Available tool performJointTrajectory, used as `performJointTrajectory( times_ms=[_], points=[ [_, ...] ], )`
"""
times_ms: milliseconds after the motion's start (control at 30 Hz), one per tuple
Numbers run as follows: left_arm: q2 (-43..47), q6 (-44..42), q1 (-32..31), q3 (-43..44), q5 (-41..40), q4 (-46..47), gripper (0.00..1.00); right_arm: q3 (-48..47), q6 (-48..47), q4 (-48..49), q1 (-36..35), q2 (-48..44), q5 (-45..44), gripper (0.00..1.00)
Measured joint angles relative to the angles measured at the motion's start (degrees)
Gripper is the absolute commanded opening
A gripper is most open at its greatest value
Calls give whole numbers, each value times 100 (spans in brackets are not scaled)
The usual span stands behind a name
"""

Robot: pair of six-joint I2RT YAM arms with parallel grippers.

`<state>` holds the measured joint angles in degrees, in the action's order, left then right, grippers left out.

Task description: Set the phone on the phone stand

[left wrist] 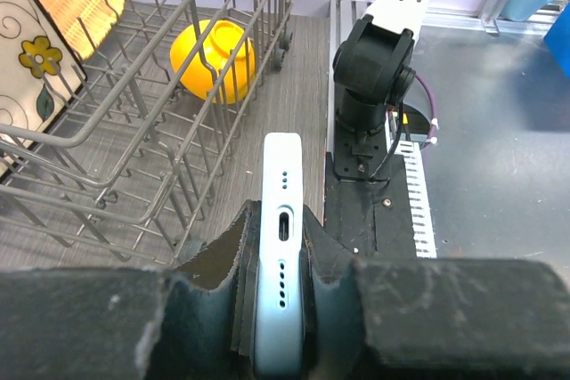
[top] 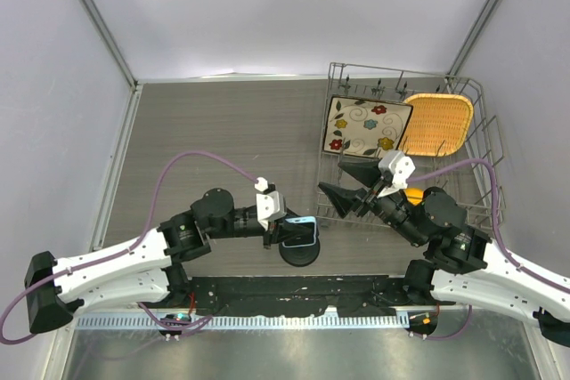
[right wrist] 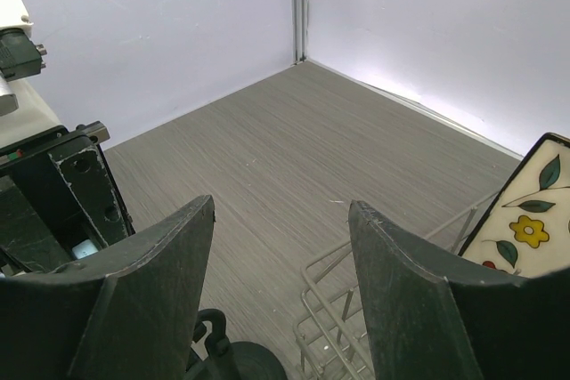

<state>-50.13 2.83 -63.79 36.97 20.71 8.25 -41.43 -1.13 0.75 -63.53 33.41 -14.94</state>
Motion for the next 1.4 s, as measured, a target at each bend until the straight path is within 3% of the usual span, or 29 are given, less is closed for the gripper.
performJointTrajectory(
  times_ms=[300, 367, 500, 600, 667, 900, 1400],
  points=[
    [-101, 37, 0, -37, 4, 219, 1, 35, 2, 0, 0, 63, 0, 67],
    [-96, 68, 0, -37, -26, 214, 14, 50, 2, 0, 0, 59, 0, 67],
    [-28, 160, 0, -31, -122, 101, 53, 63, 2, -2, 0, 57, -2, 67],
    [28, 284, -20, -28, -192, -190, 71, 85, 0, -2, 0, 31, -4, 67],
    [81, 356, -17, -31, -267, -321, 76, 87, 0, -4, 0, 20, -15, 67],
    [337, 551, -17, -28, -345, -358, 84, 94, 0, -4, 0, 20, -17, 67],
    [824, 728, -17, -28, -350, -579, 90, 94, 2, -2, 0, 39, -22, 67]
  ],
)
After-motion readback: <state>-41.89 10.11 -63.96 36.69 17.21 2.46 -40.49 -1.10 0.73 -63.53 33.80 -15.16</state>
